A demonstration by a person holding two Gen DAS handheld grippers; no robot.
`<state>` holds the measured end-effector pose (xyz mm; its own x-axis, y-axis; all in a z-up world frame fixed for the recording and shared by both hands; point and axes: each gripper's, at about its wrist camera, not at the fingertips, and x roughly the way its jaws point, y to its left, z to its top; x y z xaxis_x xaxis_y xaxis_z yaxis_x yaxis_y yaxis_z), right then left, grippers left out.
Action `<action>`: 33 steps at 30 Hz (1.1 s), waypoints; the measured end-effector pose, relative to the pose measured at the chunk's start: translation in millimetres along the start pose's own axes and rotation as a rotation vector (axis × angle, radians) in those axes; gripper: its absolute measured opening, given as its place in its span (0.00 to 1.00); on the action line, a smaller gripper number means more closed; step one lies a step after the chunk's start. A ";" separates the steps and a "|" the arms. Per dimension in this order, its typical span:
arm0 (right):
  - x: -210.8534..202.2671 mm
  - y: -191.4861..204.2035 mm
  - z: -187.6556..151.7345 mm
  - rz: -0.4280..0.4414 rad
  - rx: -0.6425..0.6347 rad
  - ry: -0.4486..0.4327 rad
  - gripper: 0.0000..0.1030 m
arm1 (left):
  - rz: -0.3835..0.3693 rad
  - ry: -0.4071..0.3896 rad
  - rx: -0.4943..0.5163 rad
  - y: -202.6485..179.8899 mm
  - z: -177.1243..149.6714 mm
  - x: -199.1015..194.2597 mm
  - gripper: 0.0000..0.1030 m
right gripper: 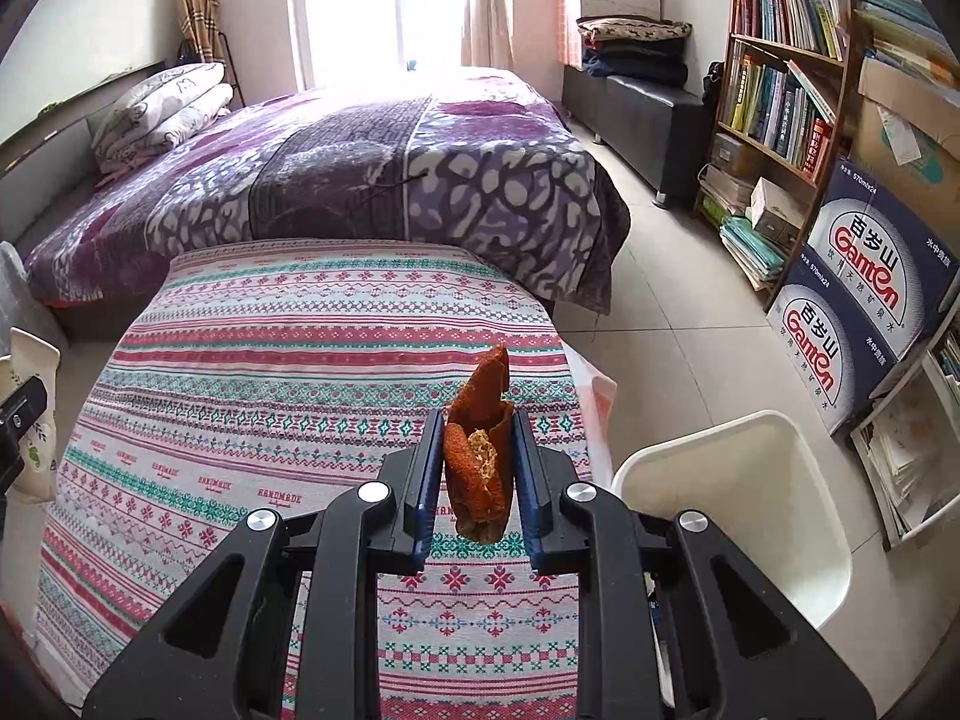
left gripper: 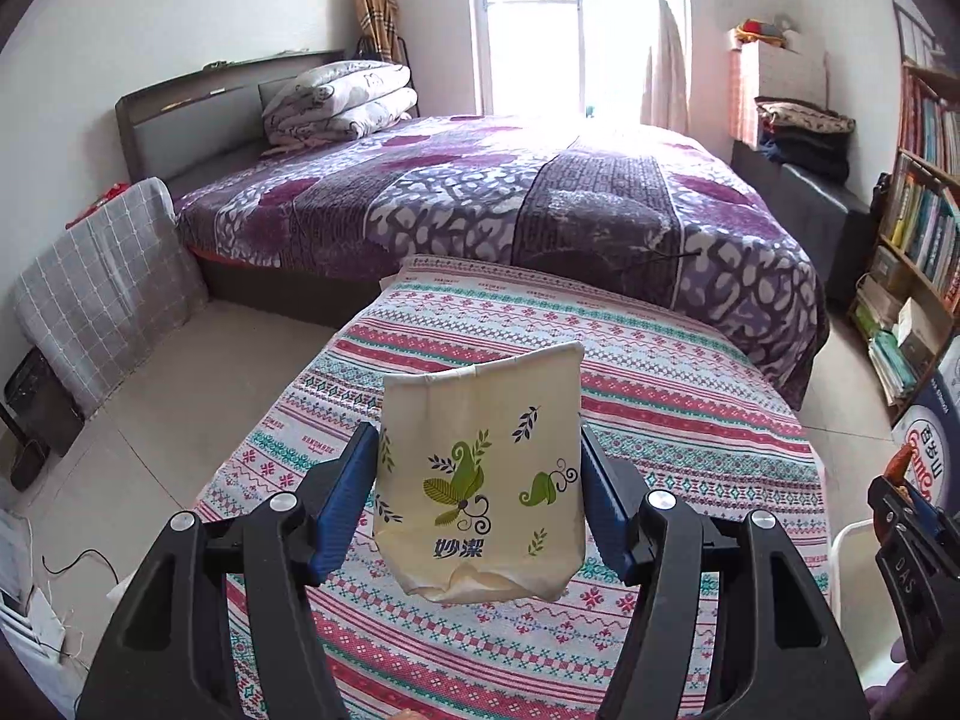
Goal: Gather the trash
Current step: 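Carry the paper cup and orange peel toward the white bin with both tools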
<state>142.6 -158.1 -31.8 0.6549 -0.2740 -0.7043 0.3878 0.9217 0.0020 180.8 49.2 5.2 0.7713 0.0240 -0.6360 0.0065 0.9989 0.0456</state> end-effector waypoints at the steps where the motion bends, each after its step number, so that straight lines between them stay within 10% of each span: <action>1: -1.7 -2.8 0.7 -0.005 0.001 -0.011 0.21 | -0.005 -0.003 0.001 -3.4 0.8 -1.3 0.61; 33: -16.7 -102.5 -0.7 -0.120 0.182 0.010 0.22 | -0.150 -0.052 0.108 -109.1 -9.9 -34.7 0.63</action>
<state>91.5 -247.8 -20.8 0.5910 -0.3751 -0.7142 0.5740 0.8176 0.0455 147.1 -60.3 14.7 0.7881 -0.1299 -0.6017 0.1904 0.9810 0.0376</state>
